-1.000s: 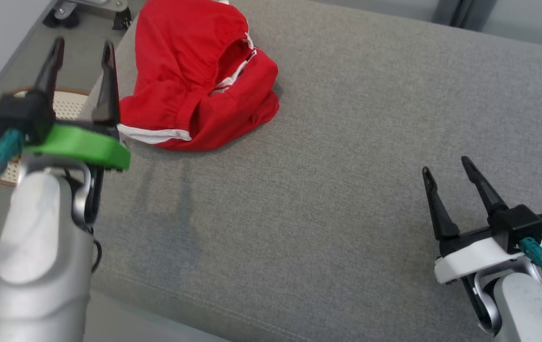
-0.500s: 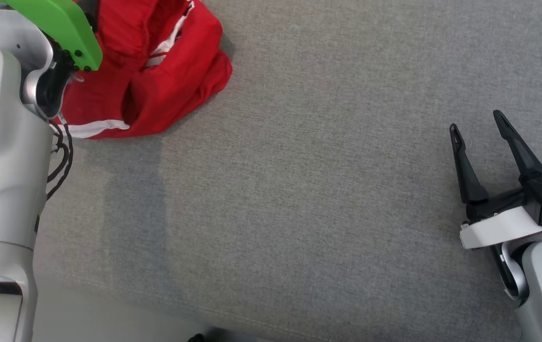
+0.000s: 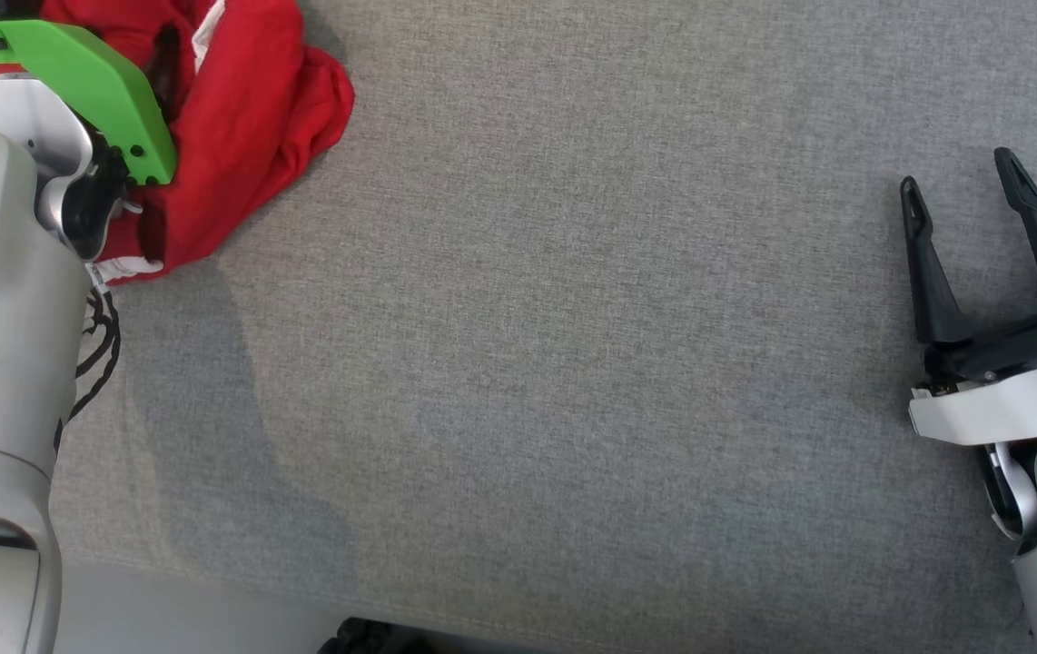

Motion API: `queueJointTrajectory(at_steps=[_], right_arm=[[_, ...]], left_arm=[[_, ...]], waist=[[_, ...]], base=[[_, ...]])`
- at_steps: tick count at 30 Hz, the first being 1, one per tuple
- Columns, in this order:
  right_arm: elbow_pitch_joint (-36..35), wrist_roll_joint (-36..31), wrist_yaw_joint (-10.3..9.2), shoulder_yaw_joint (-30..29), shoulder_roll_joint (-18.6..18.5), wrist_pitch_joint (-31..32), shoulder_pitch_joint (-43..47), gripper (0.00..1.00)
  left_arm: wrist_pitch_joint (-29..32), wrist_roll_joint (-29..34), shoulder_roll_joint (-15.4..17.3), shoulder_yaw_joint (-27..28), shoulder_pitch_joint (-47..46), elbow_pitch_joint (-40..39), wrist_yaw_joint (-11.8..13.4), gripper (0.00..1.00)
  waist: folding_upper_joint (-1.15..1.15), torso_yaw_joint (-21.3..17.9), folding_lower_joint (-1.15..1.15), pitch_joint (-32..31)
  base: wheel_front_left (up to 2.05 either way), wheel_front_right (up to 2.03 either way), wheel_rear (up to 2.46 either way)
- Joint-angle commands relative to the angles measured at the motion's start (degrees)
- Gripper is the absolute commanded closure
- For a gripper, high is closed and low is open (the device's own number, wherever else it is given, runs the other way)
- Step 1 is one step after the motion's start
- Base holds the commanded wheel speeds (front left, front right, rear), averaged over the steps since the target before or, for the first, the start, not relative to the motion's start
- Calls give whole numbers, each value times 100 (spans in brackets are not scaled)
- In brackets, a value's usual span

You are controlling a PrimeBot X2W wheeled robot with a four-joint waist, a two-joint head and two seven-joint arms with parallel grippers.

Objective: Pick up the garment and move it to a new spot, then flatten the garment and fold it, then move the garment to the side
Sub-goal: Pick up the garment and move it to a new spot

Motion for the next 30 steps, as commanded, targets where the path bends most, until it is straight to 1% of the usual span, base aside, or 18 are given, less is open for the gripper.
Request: queueJointTrajectory(at_steps=[1, 2, 3, 4, 5, 8, 11, 18, 25, 30], right_arm=[[328, -52, -11, -38, -9, 75, 129, 0], [338, -50, -11, -41, -2, 76, 131, 0], [351, -47, -11, -42, 7, 78, 132, 0], [362, -44, -11, -40, 18, 80, 126, 0], [373, -38, -11, -31, 32, 80, 117, 0], [387, -6, -10, 0, 86, 81, 98, 0], [412, 49, -10, 29, 157, 78, 119, 0], [535, 176, -5, 152, 438, 47, 144, 0], [702, 312, -7, 206, 860, 40, 364, 0], [761, 404, -7, 170, 1109, 41, 585, 0]], left_arm=[[-24, -79, 29, -64, -45, 100, 7, 0], [-62, -97, 25, -95, -42, 134, 7, 0], [-124, -104, 49, -144, -53, 147, 7, 28], [-201, -129, 66, -179, -67, 133, 7, 60], [-303, -166, 85, -213, -81, 110, 7, 100], [-656, -241, 143, -309, -85, -16, 7, 100], [-1223, -223, 295, -495, -93, -190, 7, 100], [-1963, -258, 652, -991, -164, -501, 7, 100], [-1994, -242, 961, -1595, -342, -1031, 8, 100], [-1703, -374, 1117, -1957, -463, -1648, 7, 100]], waist=[[0, -34, -1, 48], [0, -29, -1, 45], [0, -21, -1, 40], [0, -13, -1, 32], [0, -2, -1, 14], [0, 30, -1, -95], [0, 54, -1, -297], [0, 1, -1, -1098], [0, -262, -1, -2084], [0, -588, -1, -2645]], base=[[0, 0, 0], [0, 0, 0], [0, 0, 0], [0, 0, 0], [0, 0, 0], [0, 0, 0], [0, 0, 0], [0, 0, 0], [0, 0, 0], [0, 0, 0]])
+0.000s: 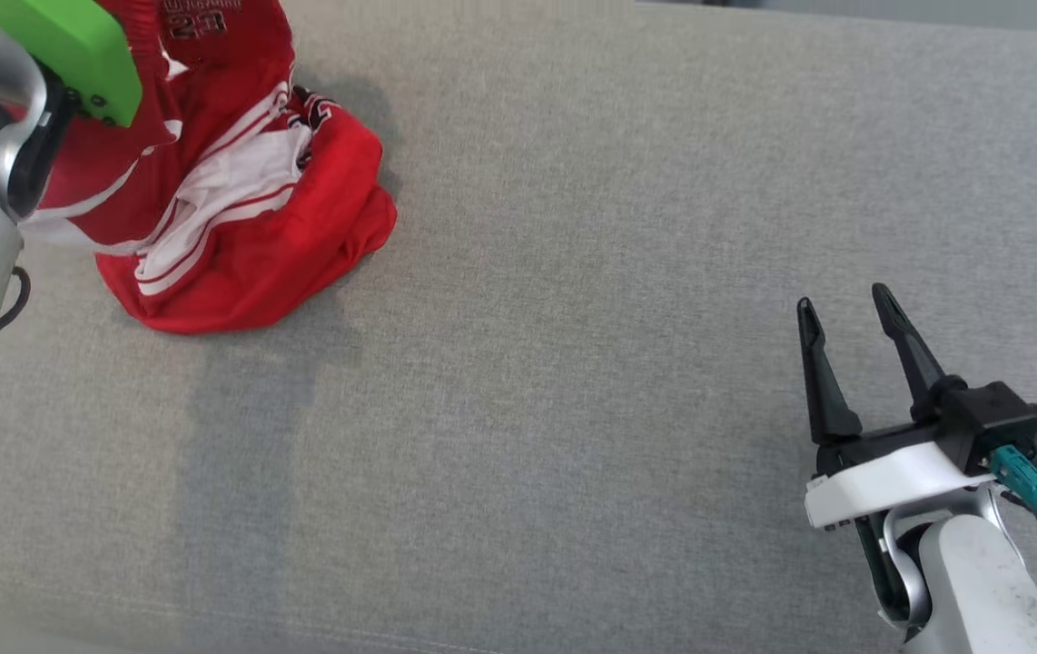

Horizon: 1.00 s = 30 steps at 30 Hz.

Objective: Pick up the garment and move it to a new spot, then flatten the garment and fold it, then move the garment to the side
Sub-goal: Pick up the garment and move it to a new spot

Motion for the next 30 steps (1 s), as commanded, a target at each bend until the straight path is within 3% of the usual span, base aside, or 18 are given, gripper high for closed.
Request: queueJointTrajectory(at_steps=[1, 8, 20, 30], right_arm=[[7, 39, -1, -4, 54, -4, 100, 0], [7, 135, -1, -27, 211, -4, 268, 0], [-78, 313, -1, -29, 244, -4, 202, 0], [-162, 433, -1, -41, 247, -4, 89, 0]], left_arm=[[69, -65, 95, -59, -122, -171, 7, 100], [409, -227, 153, -271, -155, -1176, 11, 100], [753, -598, -189, -372, 269, -2417, 188, 100], [523, -555, -597, -705, 853, -2629, 335, 100]], waist=[[0, -520, 0, -789], [0, -1221, 0, -1169], [0, -2503, 0, -1160], [0, -2998, 0, -681]], base=[[0, 0, 0], [0, 0, 0], [0, 0, 0], [0, 0, 0]])
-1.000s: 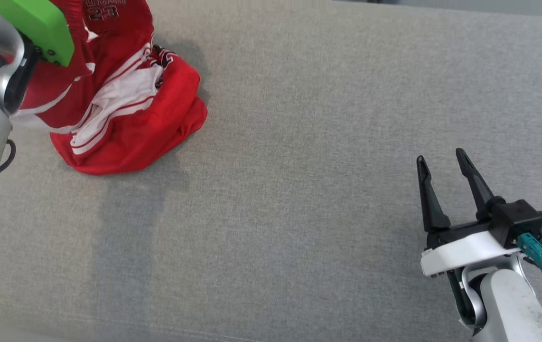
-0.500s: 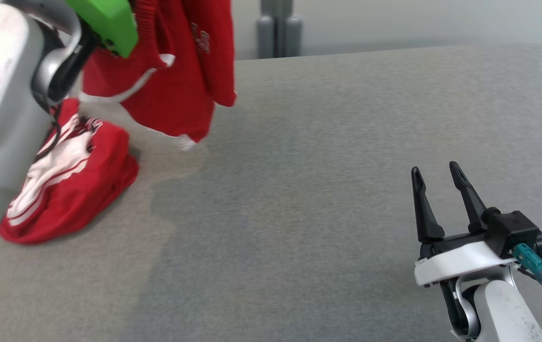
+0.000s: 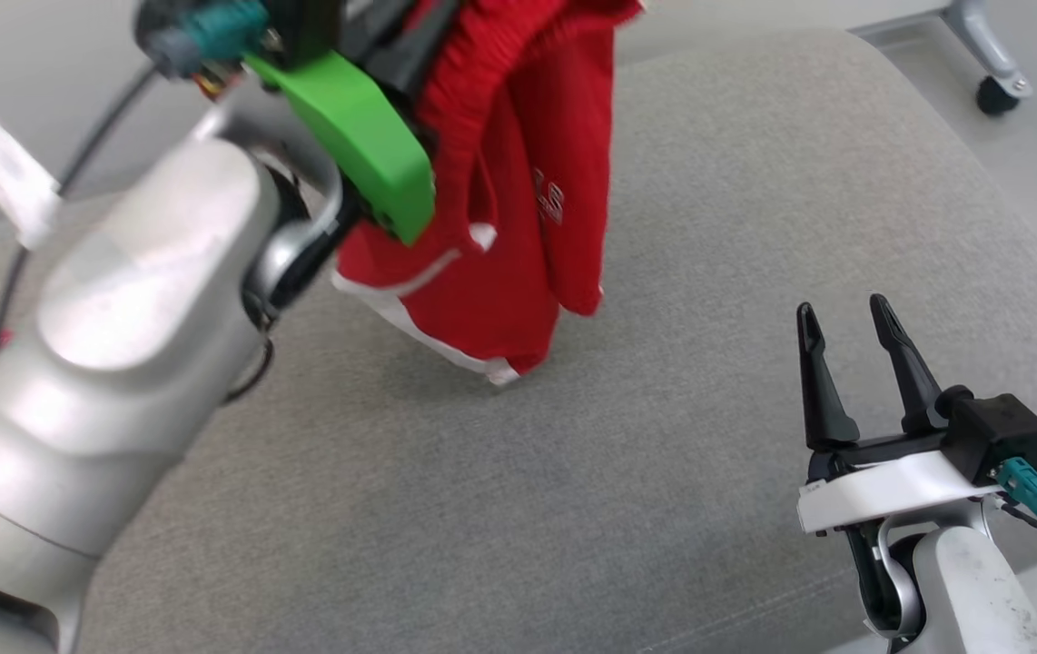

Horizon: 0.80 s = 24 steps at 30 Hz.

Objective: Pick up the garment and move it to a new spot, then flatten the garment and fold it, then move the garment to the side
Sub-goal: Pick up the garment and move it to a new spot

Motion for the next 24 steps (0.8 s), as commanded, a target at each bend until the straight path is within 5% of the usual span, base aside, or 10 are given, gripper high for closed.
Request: queueJointTrajectory(at_steps=[1, 14, 15, 24], right_arm=[[-24, 29, 1, -3, 4, -3, -81, 0], [-69, -10, 1, 52, 2, -2, -197, 0], [-48, -36, 1, 71, 2, -2, -175, 0], [161, -3, 1, 253, -4, -2, 190, 0]], left_arm=[[-87, 72, -15, -85, 258, 63, 22, 100], [-1281, 398, -547, -680, 1720, 1915, -91, 96], [-1319, 434, -601, -616, 1782, 1988, -76, 0], [-1349, 1175, -757, 934, 3132, 938, 602, 0]], waist=[[-1, -240, 0, 325], [-1, -4, 0, 990], [-1, 62, 0, 940], [-1, 789, 0, 82]], base=[[0, 0, 0], [0, 0, 0], [0, 0, 0], [0, 0, 0]])
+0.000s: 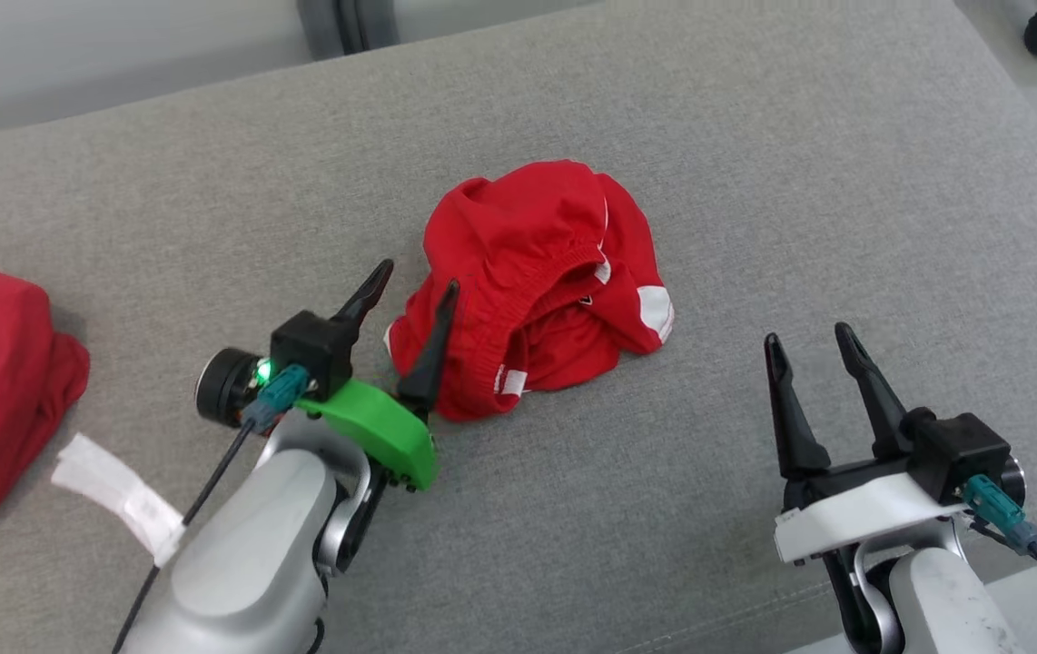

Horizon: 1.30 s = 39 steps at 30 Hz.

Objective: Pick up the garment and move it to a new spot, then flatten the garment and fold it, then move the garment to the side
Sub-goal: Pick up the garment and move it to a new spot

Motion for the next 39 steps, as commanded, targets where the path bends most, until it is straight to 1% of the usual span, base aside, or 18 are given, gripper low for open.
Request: queueJointTrajectory(at_steps=[1, 5, 8, 11, 14, 19, 22, 28, 32, 39], right_arm=[[34, 23, -1, 32, -16, -4, 125, 0], [97, 45, -1, 125, -14, -4, 250, 0], [119, 57, -1, 120, -18, -4, 348, 0], [128, 47, -1, 104, -16, -4, 429, 0], [144, 36, -1, 100, -15, -4, 522, 0], [133, 8, -1, 115, -16, -4, 672, 0], [84, 0, -1, 117, -16, -3, 791, 0], [16, -45, -1, 181, -16, -3, 957, 0], [22, -40, -1, 198, -15, -3, 990, 0], [19, -23, -1, 134, -15, -3, 974, 0]], left_arm=[[-18, 126, -15, 240, 337, -199, 71, 0], [-10, 333, -81, 1099, 1204, -794, 219, 0], [-13, 585, -149, 1657, 1761, -1253, 267, 0], [-10, 972, -228, 2214, 2340, -1729, 309, 0], [-9, 1385, -296, 2596, 2837, -2080, 240, 0], [-10, 1921, -529, 3191, 3581, -2425, 94, 0], [-10, 2164, -646, 3417, 3891, -2503, -22, 0], [-10, 2466, -876, 3779, 4258, -2662, -148, 0], [-10, 2602, -946, 3882, 4328, -2687, -266, 0], [-10, 2665, -981, 3923, 4310, -2708, -336, 0]], waist=[[0, 688, 0, -713], [0, 980, 0, -1013], [0, 1128, 0, -1181], [0, 1231, 0, -1308], [0, 1284, 0, -1398], [0, 1295, 0, -1508], [0, 1277, 0, -1551], [0, 1205, 0, -1598], [0, 1162, 0, -1607], [0, 1157, 0, -1601]], base=[[0, 0, 0], [0, 0, 0], [0, 0, 0], [0, 0, 0], [0, 0, 0], [0, 0, 0], [0, 0, 0], [0, 0, 0], [0, 0, 0], [0, 0, 0]])
